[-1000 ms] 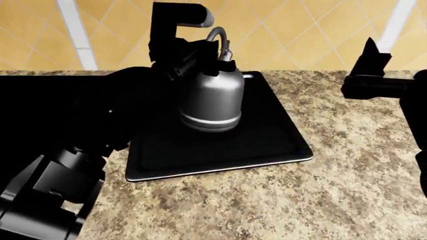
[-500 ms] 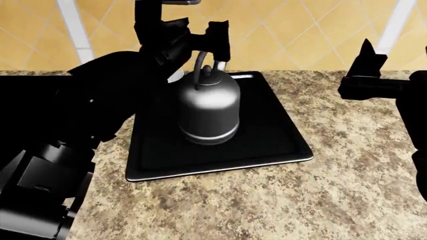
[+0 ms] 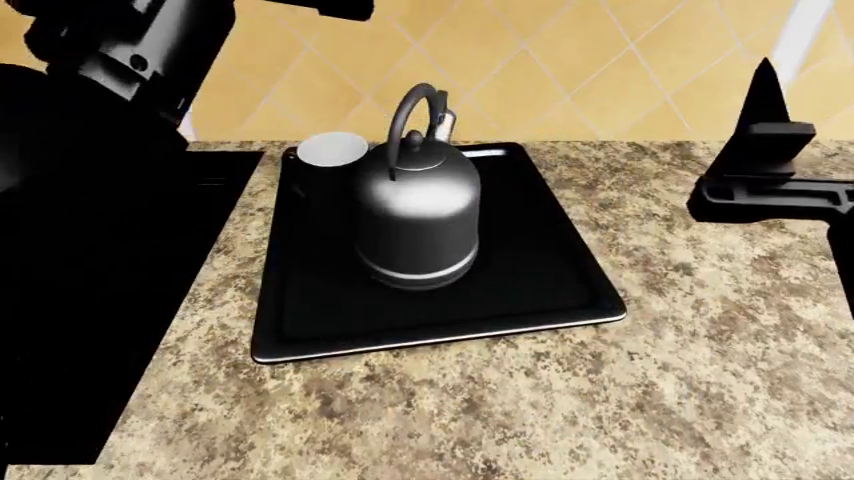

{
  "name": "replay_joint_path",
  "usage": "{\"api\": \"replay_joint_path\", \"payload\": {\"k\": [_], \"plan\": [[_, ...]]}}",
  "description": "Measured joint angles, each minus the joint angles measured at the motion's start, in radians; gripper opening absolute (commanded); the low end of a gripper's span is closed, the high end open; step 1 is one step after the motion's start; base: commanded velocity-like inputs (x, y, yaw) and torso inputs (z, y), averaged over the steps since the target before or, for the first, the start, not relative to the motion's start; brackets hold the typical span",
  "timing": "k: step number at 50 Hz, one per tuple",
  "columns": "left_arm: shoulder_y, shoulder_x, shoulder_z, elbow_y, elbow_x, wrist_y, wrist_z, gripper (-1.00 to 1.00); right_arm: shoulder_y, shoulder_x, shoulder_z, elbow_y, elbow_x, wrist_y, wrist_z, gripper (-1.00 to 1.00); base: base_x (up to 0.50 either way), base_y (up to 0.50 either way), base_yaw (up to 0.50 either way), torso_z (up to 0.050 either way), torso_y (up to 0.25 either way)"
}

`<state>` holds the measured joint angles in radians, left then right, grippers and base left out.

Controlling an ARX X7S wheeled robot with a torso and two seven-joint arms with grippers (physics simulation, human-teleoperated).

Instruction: Pick the kettle from the counter and place it on the tray. Then pick the mug from the cabinet and place it on the tray. Then close the cabinet doors.

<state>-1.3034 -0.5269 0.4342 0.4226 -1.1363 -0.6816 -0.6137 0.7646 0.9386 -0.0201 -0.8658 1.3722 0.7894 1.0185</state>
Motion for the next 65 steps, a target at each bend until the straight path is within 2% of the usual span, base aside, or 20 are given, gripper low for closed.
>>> {"api": "replay_joint_path", "payload": {"k": [6,10,15,22,34,39,51,65], "plan": [[0.048,-0.087,-0.064,0.171,-0.046,-0.002,-0.106,1.00,-0.015,0.043,0.033,-0.077,0.017,-0.031,0.050,1.00,0.00,0.00,0.00,0.000,0.000],[0.072,-0.134,-0.102,0.252,-0.074,0.000,-0.160,1.00,0.023,0.135,-0.041,-0.111,0.008,-0.129,0.096,1.00,0.00,0.00,0.00,0.000,0.000],[0.073,-0.182,-0.141,0.329,-0.119,-0.002,-0.222,1.00,0.172,0.275,-0.249,-0.139,-0.013,-0.289,0.149,1.00,0.00,0.00,0.00,0.000,0.000],[0.038,-0.241,-0.184,0.409,-0.194,-0.013,-0.306,1.00,0.509,0.397,-0.590,-0.160,-0.005,-0.420,0.199,1.00,0.00,0.00,0.00,0.000,0.000],[-0.027,-0.317,-0.234,0.493,-0.308,-0.022,-0.405,1.00,1.132,0.480,-1.177,-0.175,0.020,-0.532,0.249,1.00,0.00,0.00,0.00,0.000,0.000],[-0.038,-0.337,-0.248,0.511,-0.333,-0.021,-0.425,1.00,1.312,0.495,-1.348,-0.178,0.023,-0.557,0.263,1.00,0.00,0.00,0.00,0.000,0.000],[-0.023,-0.363,-0.270,0.536,-0.352,-0.010,-0.438,1.00,1.506,0.505,-1.536,-0.180,0.014,-0.565,0.304,1.00,0.00,0.42,0.00,0.000,0.000],[-0.012,-0.378,-0.282,0.545,-0.364,-0.001,-0.442,1.00,1.568,0.499,-1.589,-0.181,0.016,-0.563,0.323,1.00,0.00,0.50,0.00,0.000,0.000]]}}
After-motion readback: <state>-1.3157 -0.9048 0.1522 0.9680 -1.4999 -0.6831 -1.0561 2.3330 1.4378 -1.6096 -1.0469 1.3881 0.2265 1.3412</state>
